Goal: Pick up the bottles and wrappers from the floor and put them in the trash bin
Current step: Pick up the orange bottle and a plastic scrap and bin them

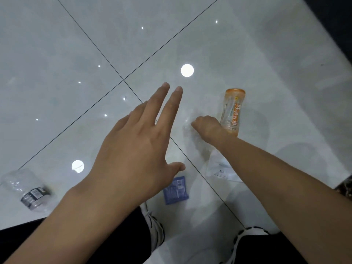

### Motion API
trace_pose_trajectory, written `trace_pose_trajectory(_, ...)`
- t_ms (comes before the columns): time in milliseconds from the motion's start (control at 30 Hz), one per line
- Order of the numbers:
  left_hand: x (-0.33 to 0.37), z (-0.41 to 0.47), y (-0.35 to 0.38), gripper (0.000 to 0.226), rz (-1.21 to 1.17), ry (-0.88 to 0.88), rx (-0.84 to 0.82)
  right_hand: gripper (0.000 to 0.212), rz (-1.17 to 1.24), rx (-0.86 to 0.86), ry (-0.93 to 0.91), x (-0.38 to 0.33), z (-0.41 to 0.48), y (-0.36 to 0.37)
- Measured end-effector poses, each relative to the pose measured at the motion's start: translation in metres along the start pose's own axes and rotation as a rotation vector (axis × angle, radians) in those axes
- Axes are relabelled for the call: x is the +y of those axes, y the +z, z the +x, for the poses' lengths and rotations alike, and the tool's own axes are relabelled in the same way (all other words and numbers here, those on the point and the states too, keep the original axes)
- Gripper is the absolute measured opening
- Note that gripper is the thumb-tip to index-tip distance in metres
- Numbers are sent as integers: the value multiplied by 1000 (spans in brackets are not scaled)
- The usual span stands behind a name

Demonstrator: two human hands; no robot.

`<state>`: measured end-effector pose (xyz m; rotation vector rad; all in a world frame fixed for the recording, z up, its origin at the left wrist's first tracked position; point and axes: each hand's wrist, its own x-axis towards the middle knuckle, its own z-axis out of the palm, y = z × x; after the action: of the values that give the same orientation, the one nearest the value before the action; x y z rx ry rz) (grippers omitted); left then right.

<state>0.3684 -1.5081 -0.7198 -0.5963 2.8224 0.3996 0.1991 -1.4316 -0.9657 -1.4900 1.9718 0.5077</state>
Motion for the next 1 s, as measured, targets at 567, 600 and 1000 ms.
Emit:
trace_pose_trajectory(567, 7, 39, -12, 135, -127, 74, -75, 20, 947, 632, 190, 32, -176, -93)
trace_pose_trajectory(600, 8, 42, -12, 135, -163, 85, -77, 23, 1057, 634, 209, 30, -176, -95)
trace_pose_trajectory(1000, 15, 58, -1, 35, -511, 241, -55, 23, 1890, 266, -207, 10, -185, -115)
